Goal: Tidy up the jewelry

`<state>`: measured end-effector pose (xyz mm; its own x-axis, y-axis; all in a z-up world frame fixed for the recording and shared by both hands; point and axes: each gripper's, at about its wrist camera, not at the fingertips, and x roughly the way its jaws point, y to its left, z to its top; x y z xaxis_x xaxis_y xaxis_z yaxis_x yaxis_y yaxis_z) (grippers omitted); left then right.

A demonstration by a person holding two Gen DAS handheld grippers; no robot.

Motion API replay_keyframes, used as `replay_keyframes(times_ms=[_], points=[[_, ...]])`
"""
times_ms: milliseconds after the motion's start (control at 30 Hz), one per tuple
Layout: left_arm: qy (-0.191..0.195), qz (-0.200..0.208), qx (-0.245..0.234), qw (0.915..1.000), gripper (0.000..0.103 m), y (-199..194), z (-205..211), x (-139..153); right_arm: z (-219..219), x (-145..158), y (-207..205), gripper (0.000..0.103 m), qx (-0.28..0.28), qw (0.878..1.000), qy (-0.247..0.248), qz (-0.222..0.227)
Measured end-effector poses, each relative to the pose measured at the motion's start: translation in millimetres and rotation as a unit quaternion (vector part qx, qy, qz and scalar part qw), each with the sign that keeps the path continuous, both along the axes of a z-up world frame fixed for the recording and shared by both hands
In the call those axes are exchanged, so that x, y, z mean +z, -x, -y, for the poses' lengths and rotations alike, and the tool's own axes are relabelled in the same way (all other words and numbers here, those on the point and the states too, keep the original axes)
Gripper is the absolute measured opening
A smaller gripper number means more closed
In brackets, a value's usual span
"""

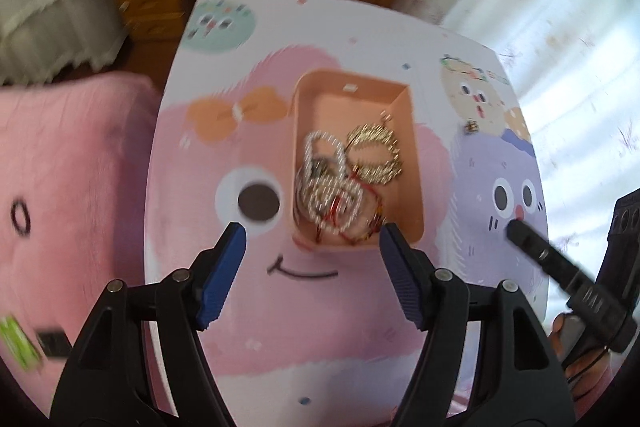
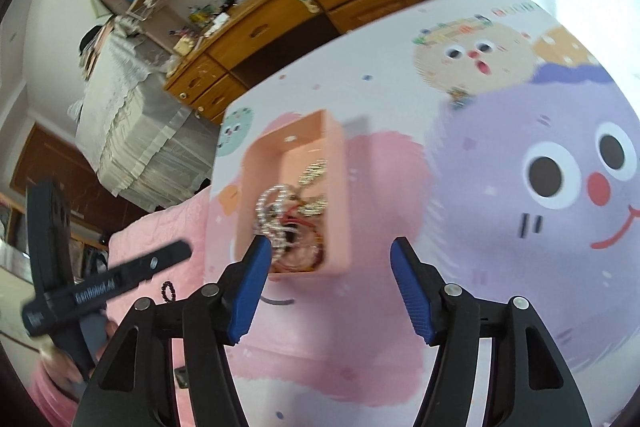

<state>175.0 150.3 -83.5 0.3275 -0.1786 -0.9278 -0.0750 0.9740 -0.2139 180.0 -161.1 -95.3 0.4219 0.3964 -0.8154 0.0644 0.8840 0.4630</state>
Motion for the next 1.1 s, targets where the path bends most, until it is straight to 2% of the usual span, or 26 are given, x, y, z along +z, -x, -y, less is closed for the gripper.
replay_keyframes(times_ms=[167, 267, 367, 567, 767, 1000, 1067, 1100], points=[[0.013, -0.009, 0.083, 0.9965, 0.067, 32.0, 2.8, -14.8, 51.9, -21.3, -17.2, 0.063, -0.010, 0.999, -0.020, -0.044], [0.017, -0.019, 0.131, 0.9911, 0.067, 51.1, 10.9, -26.0, 74.3, -36.9, -34.0, 0.063, 0.002, 0.998, -0.012, -0.062], [0.022, -0.037, 0.157, 0.9866, 0.067, 68.1, 24.7, -36.2, 90.5, -45.8, -53.6, 0.063, 0.011, 0.998, 0.004, -0.062], [0.008, -0.059, 0.145, 0.9877, 0.067, 78.6, 55.0, -42.3, 104.6, -57.3, -97.2, 0.063, 0.022, 0.998, 0.038, -0.036], [-0.017, -0.042, 0.132, 0.9901, 0.067, 64.5, 70.9, -35.2, 96.2, -77.3, -132.4, 0.063, 0.028, 0.996, 0.084, 0.002], [-0.023, -0.048, 0.156, 0.9862, 0.067, 53.1, 72.1, -43.1, 75.8, -95.8, -157.3, 0.045, 0.038, 0.987, 0.150, 0.041], [-0.030, -0.052, 0.162, 0.9851, 0.067, 54.6, 70.4, -44.6, 67.7, -101.6, -166.6, 0.041, 0.048, 0.983, 0.171, 0.042], [-0.033, -0.055, 0.165, 0.9843, 0.067, 55.2, 69.7, -45.2, 65.9, -103.4, -169.9, 0.036, 0.049, 0.982, 0.179, 0.039]])
